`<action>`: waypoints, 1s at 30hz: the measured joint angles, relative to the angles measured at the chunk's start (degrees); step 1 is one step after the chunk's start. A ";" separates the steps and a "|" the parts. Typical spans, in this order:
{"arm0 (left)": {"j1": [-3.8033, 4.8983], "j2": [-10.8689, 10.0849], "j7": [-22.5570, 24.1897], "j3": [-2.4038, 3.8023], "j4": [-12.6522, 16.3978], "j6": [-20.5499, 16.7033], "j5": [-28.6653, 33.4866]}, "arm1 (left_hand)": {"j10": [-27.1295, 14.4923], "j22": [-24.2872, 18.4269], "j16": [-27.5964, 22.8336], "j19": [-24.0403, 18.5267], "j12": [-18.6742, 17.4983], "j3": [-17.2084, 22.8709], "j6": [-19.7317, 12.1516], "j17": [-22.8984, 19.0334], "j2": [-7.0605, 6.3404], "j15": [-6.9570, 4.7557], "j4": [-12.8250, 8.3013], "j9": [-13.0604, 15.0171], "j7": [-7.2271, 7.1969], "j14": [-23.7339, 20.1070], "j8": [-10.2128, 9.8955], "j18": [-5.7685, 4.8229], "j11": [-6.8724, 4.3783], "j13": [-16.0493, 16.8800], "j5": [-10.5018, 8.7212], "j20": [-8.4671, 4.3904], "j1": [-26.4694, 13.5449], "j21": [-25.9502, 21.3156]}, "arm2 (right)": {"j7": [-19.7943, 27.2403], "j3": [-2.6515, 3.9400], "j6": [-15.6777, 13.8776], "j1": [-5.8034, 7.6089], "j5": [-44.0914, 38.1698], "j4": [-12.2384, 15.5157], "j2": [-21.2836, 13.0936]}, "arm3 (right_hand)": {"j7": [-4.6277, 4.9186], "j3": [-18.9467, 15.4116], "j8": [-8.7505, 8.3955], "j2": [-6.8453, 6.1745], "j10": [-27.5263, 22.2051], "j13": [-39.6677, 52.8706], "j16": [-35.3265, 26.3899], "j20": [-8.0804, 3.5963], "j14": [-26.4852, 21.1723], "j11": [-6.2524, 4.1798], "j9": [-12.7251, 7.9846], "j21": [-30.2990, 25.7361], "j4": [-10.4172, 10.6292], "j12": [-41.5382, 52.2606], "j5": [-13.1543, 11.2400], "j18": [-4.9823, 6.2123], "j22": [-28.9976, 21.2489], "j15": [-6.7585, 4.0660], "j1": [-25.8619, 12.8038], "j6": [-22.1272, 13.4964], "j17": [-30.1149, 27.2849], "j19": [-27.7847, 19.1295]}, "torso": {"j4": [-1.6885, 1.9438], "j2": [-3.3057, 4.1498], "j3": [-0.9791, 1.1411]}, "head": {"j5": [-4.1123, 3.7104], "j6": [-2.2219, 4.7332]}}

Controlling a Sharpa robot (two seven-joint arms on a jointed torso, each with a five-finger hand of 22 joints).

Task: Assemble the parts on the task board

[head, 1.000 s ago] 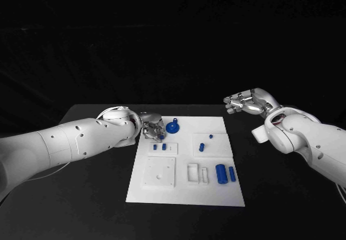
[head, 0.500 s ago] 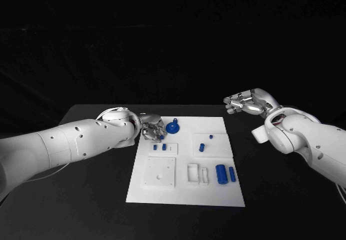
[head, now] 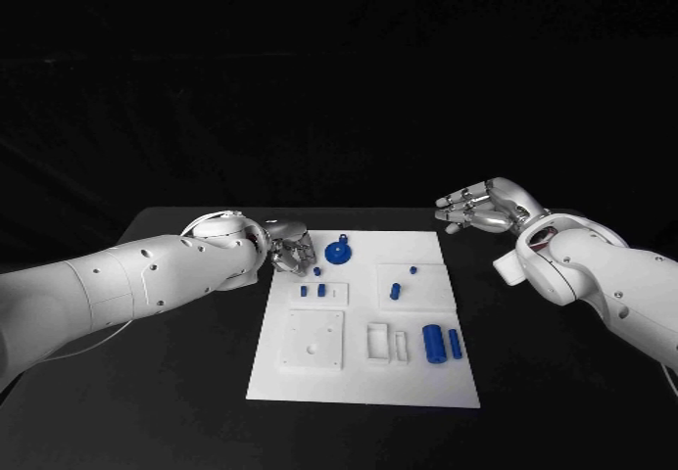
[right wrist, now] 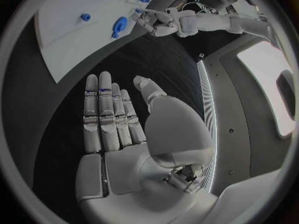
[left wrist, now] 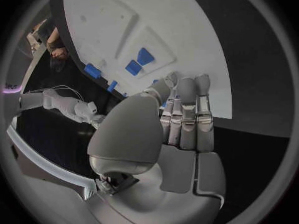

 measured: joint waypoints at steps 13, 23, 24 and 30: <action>0.37 -1.62 1.00 1.03 -2.79 -6.99 12.11 | 2.90 -1.19 -10.11 -3.54 0.00 0.14 1.69 -3.69 0.26 -0.04 0.31 -0.01 0.51 -1.05 0.00 -0.07 -0.63 -0.01 -0.05 -0.24 -2.63 -3.61 | -1.17 -0.25 7.23 -0.04 -18.06 0.06 0.28 | -1.33 5.46 0.00 0.80 4.67 0.00 12.00 -3.67 1.53 -2.00 0.07 19.55 -7.67 0.00 -4.23 0.88 16.35 -2.68 -0.80 4.74 16.95 -3.39 | -0.01 -0.04 -0.01 | -2.63 1.12; 1.07 -3.39 6.62 1.35 0.40 -12.49 34.55 | 5.17 -10.85 -32.51 -6.17 0.00 -3.18 2.31 -11.58 0.87 1.49 1.25 -0.02 0.50 -1.13 0.00 -1.42 -1.03 0.00 -0.68 1.09 -3.48 -15.79 | -4.76 -2.06 8.50 -0.05 -31.74 0.47 1.32 | -1.29 8.98 0.00 -0.28 2.93 -0.11 11.16 -3.39 1.44 -1.52 -0.06 22.13 -8.23 0.00 -7.10 1.21 20.93 -2.76 -2.62 5.45 20.99 -5.42 | -0.03 -0.04 -0.04 | -3.64 1.72; 1.08 -3.47 7.20 1.35 0.83 -12.72 36.32 | 5.17 -11.89 -35.58 -6.30 0.00 -3.38 2.32 -12.47 1.06 1.82 1.43 -0.02 0.50 -0.33 0.00 -1.42 -1.03 0.01 -0.68 1.46 -3.67 -16.99 | -5.17 -2.31 8.45 -0.05 -32.68 0.44 1.50 | -1.24 9.31 0.00 -0.27 1.97 -0.12 11.40 -3.38 1.44 -1.27 -0.08 22.13 -8.22 0.00 -7.34 1.54 21.03 -2.76 -2.61 5.01 21.24 -5.01 | -0.02 -0.04 -0.04 | -3.69 1.75; 1.12 -3.93 10.37 1.36 3.40 -13.52 45.22 | 2.96 -16.98 -47.56 -7.35 0.00 -5.28 1.81 -15.19 1.26 3.31 2.39 -0.02 0.00 1.25 0.00 -2.31 -0.36 0.00 -0.16 3.08 -4.47 -20.18 | -7.67 -4.02 8.00 -0.05 -37.63 0.22 2.62 | -1.26 11.80 0.00 -2.14 -1.37 -0.11 14.04 -3.04 1.44 -0.37 -0.08 21.68 -6.64 0.00 -9.82 1.76 22.01 -2.76 -3.60 4.45 23.96 -3.47 | 0.06 0.02 -0.07 | -3.94 1.91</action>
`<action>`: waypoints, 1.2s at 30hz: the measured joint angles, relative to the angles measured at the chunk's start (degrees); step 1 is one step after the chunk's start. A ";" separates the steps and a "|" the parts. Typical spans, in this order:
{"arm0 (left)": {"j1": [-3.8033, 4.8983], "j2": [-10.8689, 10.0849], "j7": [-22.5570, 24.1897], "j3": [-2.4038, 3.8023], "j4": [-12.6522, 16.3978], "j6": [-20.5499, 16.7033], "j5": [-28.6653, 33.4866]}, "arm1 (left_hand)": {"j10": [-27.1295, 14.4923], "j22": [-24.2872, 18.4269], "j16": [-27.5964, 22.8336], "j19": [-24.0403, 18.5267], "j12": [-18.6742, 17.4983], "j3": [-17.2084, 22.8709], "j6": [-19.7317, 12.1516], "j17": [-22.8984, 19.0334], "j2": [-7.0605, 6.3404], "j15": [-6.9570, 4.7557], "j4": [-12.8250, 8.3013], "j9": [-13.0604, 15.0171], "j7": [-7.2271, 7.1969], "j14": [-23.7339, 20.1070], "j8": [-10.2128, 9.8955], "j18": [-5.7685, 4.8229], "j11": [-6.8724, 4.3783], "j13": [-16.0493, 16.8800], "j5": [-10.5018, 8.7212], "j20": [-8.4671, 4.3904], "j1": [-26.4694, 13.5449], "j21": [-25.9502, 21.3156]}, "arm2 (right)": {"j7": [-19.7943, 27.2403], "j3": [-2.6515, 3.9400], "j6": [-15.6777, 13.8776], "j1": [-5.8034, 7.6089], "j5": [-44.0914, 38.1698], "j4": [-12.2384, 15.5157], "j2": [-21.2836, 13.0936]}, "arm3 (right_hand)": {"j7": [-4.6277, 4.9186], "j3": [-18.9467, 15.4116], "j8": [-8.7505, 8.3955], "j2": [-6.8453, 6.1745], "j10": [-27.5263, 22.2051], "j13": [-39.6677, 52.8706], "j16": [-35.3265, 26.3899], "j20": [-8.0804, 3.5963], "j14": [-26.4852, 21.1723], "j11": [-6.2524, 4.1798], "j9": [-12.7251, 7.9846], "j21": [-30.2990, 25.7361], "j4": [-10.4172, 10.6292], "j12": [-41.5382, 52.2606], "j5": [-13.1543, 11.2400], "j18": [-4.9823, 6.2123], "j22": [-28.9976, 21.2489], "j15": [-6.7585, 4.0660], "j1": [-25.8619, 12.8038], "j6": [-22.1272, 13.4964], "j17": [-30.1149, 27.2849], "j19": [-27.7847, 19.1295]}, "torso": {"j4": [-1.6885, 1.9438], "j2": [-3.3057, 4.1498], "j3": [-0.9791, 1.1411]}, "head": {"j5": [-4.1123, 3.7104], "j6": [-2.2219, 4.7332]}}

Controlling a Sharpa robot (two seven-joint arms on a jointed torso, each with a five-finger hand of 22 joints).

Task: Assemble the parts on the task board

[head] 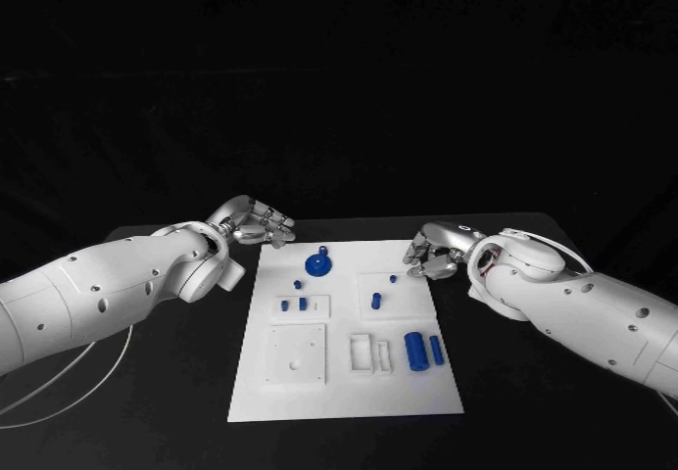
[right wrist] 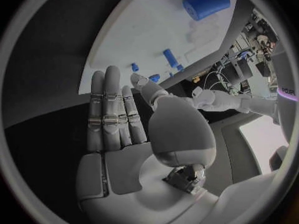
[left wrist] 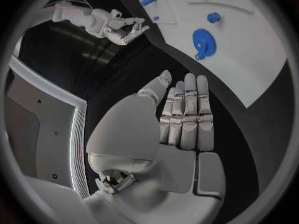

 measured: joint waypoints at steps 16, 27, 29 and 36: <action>0.01 -0.10 4.14 0.00 2.77 -0.65 9.20 | -7.29 -20.41 -7.57 -5.85 0.00 -2.67 -1.80 -4.86 0.00 4.66 -0.76 -0.01 -0.34 -8.27 0.00 0.90 0.73 0.00 0.34 5.01 0.00 0.00 | -3.66 -3.47 -1.55 -0.01 -5.51 -1.55 3.59 | 0.57 1.13 0.00 -2.38 -0.39 0.01 0.26 0.27 0.00 0.02 0.01 -3.14 3.05 0.00 -1.74 0.00 2.96 0.01 1.93 -1.81 1.24 1.10 | 0.10 0.04 -0.01 | 0.16 0.14; 0.01 0.00 5.35 0.00 3.28 -1.00 10.93 | -7.99 -44.66 -7.57 -3.16 -0.17 -4.89 -2.20 -4.93 0.93 5.58 -1.23 -0.01 -0.29 -10.57 0.30 0.96 1.43 -0.03 0.34 5.83 0.29 0.00 | -4.43 -4.49 -3.21 0.05 -6.89 -2.46 5.73 | 0.74 2.73 0.00 -2.91 -0.37 0.01 0.26 0.28 0.00 0.01 0.01 -4.04 3.51 0.00 -2.60 0.00 5.59 0.01 2.00 -1.98 1.61 1.50 | 0.22 0.12 -0.01 | 0.35 -0.13; 0.01 0.03 5.48 -0.01 3.32 -1.00 11.15 | -7.74 -45.66 -7.57 -2.93 -0.17 -4.89 -2.14 -4.93 1.13 5.58 -1.23 -0.01 0.13 -10.57 0.30 0.96 1.69 -0.03 0.34 5.61 0.10 0.00 | -4.47 -4.68 -3.50 0.08 -7.03 -2.65 6.03 | 0.74 3.32 0.00 -2.91 0.59 -0.01 0.26 0.28 0.00 -0.11 0.01 -4.04 3.40 0.00 -3.01 0.00 6.02 0.01 2.00 -1.98 1.71 1.50 | 0.21 0.12 -0.01 | 0.36 -0.18; 0.01 0.21 5.73 -0.01 3.42 -0.90 11.65 | -7.53 -48.15 -7.57 -2.45 -0.17 -5.05 -1.96 -4.92 1.37 5.58 -1.40 -0.02 0.31 -10.57 0.30 0.95 1.89 -0.03 0.34 5.52 0.31 0.22 | -4.55 -5.31 -4.39 0.28 -7.39 -3.21 6.78 | 0.20 7.21 0.00 -2.83 3.26 -0.07 0.93 -0.45 0.02 -0.89 0.04 -2.97 2.56 -0.01 -5.08 0.00 9.18 -0.01 2.09 -1.05 2.56 0.77 | 0.21 0.11 -0.01 | 0.29 -0.29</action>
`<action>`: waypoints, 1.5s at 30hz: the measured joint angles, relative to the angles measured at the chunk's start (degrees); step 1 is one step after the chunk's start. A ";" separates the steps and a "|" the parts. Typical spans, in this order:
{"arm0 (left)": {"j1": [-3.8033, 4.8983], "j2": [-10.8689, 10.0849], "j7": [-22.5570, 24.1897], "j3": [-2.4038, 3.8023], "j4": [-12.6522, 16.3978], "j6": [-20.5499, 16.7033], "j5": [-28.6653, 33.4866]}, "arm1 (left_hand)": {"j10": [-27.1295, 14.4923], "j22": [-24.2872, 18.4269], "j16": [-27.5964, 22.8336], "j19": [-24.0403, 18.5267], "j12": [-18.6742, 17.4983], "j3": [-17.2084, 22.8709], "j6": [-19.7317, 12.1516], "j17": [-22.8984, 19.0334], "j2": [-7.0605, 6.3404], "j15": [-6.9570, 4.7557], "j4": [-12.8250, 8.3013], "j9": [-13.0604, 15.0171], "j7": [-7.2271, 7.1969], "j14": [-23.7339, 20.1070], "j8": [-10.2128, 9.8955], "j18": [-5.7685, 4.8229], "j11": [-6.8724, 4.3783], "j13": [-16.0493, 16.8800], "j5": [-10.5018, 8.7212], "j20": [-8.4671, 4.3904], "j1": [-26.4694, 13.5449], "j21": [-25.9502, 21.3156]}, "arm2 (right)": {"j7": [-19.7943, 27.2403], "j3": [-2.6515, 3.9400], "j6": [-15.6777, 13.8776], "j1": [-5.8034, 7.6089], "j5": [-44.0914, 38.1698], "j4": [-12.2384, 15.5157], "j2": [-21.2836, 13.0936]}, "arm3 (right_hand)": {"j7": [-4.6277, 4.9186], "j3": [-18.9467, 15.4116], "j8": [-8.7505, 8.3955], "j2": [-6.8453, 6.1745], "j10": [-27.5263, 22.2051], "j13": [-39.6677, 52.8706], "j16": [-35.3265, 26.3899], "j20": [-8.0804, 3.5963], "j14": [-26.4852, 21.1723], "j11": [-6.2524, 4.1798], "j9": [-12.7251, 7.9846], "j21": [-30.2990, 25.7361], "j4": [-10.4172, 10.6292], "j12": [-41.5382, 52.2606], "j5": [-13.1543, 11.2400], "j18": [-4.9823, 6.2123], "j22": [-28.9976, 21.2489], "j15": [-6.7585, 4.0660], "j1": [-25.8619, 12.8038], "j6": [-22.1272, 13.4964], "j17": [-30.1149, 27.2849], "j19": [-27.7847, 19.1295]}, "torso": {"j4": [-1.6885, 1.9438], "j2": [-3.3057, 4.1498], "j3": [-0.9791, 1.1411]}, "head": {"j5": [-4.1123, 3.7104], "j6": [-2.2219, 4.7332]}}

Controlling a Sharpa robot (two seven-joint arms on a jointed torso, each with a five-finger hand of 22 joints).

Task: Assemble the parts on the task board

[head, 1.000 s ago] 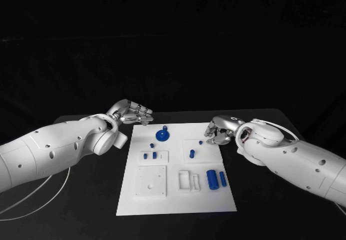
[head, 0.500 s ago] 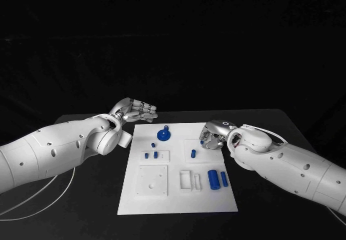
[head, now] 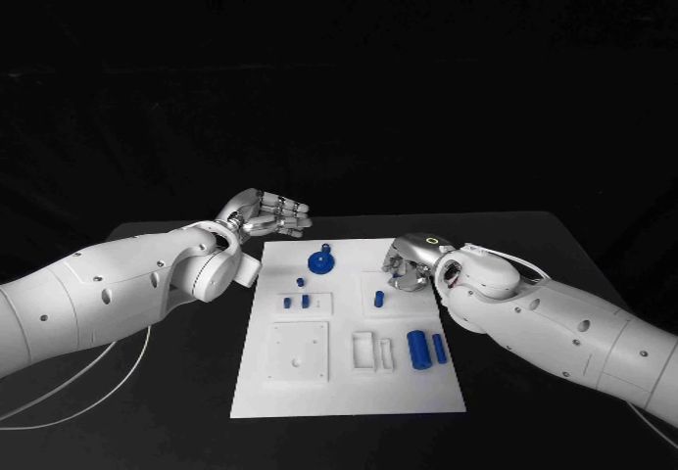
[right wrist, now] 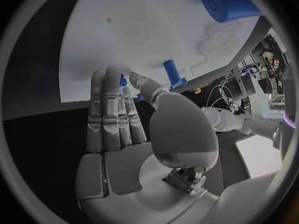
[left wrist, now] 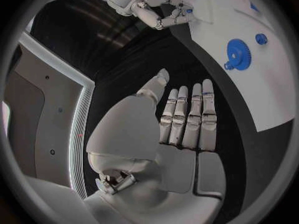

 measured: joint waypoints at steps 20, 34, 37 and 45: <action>0.00 -0.05 -0.01 0.00 -0.02 0.27 0.38 | -0.22 -1.63 0.01 0.41 0.00 0.00 0.00 0.01 0.00 -0.22 0.00 -0.01 0.00 0.23 0.00 -0.02 0.21 0.00 0.00 0.00 0.00 0.00 | -0.84 -0.46 -0.36 0.08 -2.27 0.29 -0.51 | -0.44 1.49 0.30 0.45 1.40 0.53 2.17 -0.60 0.08 -0.33 0.10 0.93 -2.56 0.13 -0.24 0.00 6.81 -0.70 -0.48 3.12 1.58 -1.66 | -0.08 -0.05 0.07 | -0.16 -0.34; 0.00 -0.14 -0.18 -0.01 -0.17 0.44 0.43 | -0.41 -2.11 0.04 0.41 0.00 -0.16 -0.20 0.01 0.00 0.00 0.16 -0.01 0.20 0.01 0.00 -0.03 0.41 0.00 0.00 0.00 0.00 0.00 | -1.33 -0.57 -1.16 -0.46 -2.78 1.51 -1.69 | 0.04 2.06 0.30 -1.30 -3.07 -0.07 1.88 0.23 0.08 0.61 0.10 -1.76 -1.64 -0.23 0.27 0.86 8.70 -0.26 -0.54 2.24 0.28 -1.23 | -0.05 -0.03 0.01 | -0.34 -0.35; 0.00 -0.17 -0.22 -0.01 -0.21 0.46 0.43 | -0.41 -2.11 0.04 0.41 0.00 -0.16 -0.20 0.01 0.00 0.00 0.16 -0.01 0.20 0.01 0.00 -0.03 0.41 0.00 0.00 0.00 0.00 0.00 | -1.38 -0.53 -1.22 -0.54 -2.78 1.78 -1.89 | -0.42 2.22 0.30 -1.49 -1.86 -0.14 1.88 0.23 0.08 0.42 0.10 -1.90 -1.48 -0.49 0.27 0.86 9.40 -0.26 -0.34 2.70 0.29 -1.23 | -0.05 -0.03 0.01 | -0.34 -0.36; 0.00 -0.17 -0.32 -0.01 -0.27 0.50 0.45 | -0.41 -2.38 0.04 0.41 0.00 -0.16 -0.20 0.01 0.00 0.00 0.16 -0.01 0.20 0.01 0.00 -0.04 0.41 0.00 0.00 0.00 0.00 0.00 | -1.63 -0.45 -1.31 -0.59 -2.81 2.21 -2.14 | -0.90 2.48 0.30 -0.34 2.16 0.21 2.17 0.01 0.08 -0.70 0.10 -1.90 -1.28 0.31 -0.66 0.86 10.58 -0.26 0.04 4.03 0.30 -1.00 | -0.04 -0.04 0.03 | -0.27 -0.43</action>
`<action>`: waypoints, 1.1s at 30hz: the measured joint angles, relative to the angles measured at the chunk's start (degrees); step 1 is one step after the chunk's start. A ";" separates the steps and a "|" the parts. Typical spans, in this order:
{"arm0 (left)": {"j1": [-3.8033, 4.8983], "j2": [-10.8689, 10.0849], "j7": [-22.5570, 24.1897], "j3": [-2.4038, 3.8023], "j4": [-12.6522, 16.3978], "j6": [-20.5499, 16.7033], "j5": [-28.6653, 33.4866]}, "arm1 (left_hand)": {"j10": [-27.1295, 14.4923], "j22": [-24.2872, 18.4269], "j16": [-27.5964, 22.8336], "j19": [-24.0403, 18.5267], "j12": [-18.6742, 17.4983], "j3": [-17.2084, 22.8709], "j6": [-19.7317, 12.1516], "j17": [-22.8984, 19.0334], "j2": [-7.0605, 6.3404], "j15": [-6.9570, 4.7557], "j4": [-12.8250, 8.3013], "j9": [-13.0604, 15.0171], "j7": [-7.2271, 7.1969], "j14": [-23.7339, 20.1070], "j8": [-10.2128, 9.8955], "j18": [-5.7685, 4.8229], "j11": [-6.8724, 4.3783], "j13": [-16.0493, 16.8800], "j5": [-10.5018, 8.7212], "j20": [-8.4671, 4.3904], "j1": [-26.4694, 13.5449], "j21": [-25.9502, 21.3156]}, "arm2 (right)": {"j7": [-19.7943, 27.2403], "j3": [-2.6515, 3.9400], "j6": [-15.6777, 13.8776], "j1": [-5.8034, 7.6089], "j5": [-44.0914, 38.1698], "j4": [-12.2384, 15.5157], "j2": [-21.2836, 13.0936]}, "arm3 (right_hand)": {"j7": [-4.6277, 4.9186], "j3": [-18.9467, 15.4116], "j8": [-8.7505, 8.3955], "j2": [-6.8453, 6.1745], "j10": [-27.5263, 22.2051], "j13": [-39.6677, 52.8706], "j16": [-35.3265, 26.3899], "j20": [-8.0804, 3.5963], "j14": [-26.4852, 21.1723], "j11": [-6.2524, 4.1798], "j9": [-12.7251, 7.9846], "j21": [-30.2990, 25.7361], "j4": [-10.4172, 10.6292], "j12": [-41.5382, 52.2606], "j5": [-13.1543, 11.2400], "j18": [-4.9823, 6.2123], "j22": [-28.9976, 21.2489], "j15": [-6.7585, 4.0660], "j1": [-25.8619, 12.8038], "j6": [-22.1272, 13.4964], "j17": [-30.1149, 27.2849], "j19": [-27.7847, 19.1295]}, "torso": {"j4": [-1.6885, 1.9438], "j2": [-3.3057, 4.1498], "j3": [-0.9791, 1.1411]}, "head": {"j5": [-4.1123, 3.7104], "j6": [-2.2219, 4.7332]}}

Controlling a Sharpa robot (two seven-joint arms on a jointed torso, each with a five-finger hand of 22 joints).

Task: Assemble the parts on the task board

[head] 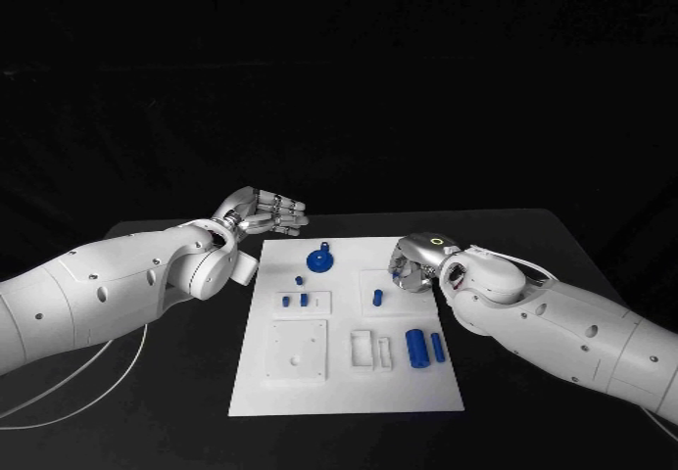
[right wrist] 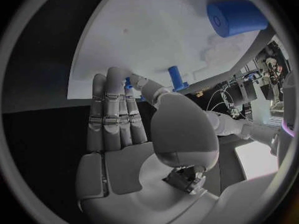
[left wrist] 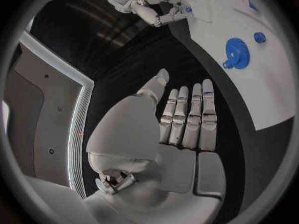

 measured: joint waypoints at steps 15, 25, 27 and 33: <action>0.00 0.05 -0.17 0.00 -0.10 0.05 0.02 | 0.00 -0.25 0.00 0.00 0.00 0.00 0.00 0.00 0.23 0.00 0.00 0.00 0.00 0.00 0.00 0.00 0.00 0.00 0.22 0.00 0.23 0.00 | -0.75 -0.08 -1.21 -0.24 -0.83 -0.07 0.36 | -0.93 3.95 -0.52 1.65 5.09 0.52 1.83 -1.42 -0.06 -1.26 0.12 0.00 -2.04 -0.48 -5.51 -0.06 3.87 -1.15 1.69 3.37 1.87 1.44 | -0.03 -0.01 0.01 | -0.16 -0.06; 0.00 0.21 -0.22 0.00 -0.35 0.06 0.02 | 0.00 -0.31 0.00 0.00 0.00 0.00 0.00 0.01 0.23 0.00 0.00 0.00 0.00 0.00 0.00 0.00 0.00 0.00 0.22 0.00 0.23 0.23 | -1.36 -0.10 -1.85 -0.30 -1.48 -0.37 0.79 | -1.24 4.64 -0.37 2.03 6.02 0.51 2.48 -1.84 0.02 -1.38 0.26 -1.71 -2.27 -0.53 -5.96 -0.87 5.74 -1.25 1.46 4.71 2.76 2.46 | 0.03 -0.02 -0.03 | -0.23 0.04; 0.00 0.23 -0.23 0.00 -0.40 0.06 0.02 | 0.00 -0.31 0.00 0.00 0.00 0.00 0.00 0.01 0.23 0.00 0.00 0.00 0.00 0.00 0.00 -0.01 -0.01 0.00 0.22 0.00 0.23 0.23 | -1.39 -0.10 -1.92 -0.31 -1.51 -0.43 0.80 | -1.24 4.66 -0.37 2.03 6.19 0.50 2.48 -1.84 -0.10 -1.55 0.26 -2.12 -2.28 -0.54 -5.96 -0.88 6.17 -1.36 1.46 4.72 2.85 2.46 | 0.03 -0.02 -0.03 | -0.24 0.05; 0.00 0.28 -0.24 0.00 -0.60 0.09 0.03 | 0.00 -0.39 0.00 0.00 0.00 0.01 0.00 0.01 0.23 0.00 0.00 0.00 0.00 0.00 0.00 -0.01 -0.01 0.00 0.22 0.00 0.23 0.23 | -1.38 0.58 -1.94 -0.55 -1.42 -0.66 0.81 | -1.53 5.05 -0.37 2.34 6.21 0.43 2.69 -1.85 -0.02 -1.57 0.30 -3.72 -2.36 -0.67 -6.02 -0.95 7.55 -1.67 1.14 5.00 2.92 3.07 | 0.07 -0.01 -0.03 | -0.16 0.07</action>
